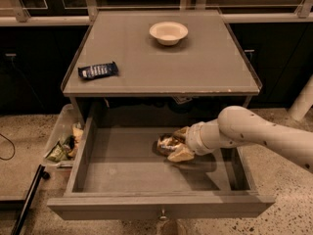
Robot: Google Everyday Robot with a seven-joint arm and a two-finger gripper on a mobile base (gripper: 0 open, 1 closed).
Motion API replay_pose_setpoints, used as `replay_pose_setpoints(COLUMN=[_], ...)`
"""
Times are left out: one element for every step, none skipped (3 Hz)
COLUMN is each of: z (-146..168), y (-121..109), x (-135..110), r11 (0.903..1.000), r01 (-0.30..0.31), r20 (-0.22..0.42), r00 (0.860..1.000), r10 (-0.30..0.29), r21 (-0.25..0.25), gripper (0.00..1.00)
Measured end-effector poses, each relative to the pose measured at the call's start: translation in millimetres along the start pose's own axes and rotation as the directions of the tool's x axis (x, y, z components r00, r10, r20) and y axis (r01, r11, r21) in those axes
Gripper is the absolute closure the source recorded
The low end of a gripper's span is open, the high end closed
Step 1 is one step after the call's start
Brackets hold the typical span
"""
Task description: Pick orange can from top drawer and place on counter
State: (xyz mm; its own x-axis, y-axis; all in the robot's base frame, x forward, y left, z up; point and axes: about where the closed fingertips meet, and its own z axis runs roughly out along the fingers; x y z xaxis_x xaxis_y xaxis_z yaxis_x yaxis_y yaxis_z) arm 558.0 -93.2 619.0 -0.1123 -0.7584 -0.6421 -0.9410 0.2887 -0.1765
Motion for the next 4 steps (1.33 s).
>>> replay_pose_setpoints(z=[0.0, 0.0, 0.0, -6.8], y=[0.0, 0.0, 0.1, 3.6], x=[0.0, 0.0, -0.1, -4.2], r11=[1.0, 1.0, 1.0, 0.9995], r01=[0.0, 0.0, 0.0, -0.019], r20=[0.0, 0.0, 0.0, 0.022], r00=[1.0, 1.0, 1.0, 1.0], r10=[0.0, 0.0, 0.0, 0.02], r21=[0.0, 0.0, 0.0, -0.024], gripper=[0.66, 0.89, 1.0, 1.0])
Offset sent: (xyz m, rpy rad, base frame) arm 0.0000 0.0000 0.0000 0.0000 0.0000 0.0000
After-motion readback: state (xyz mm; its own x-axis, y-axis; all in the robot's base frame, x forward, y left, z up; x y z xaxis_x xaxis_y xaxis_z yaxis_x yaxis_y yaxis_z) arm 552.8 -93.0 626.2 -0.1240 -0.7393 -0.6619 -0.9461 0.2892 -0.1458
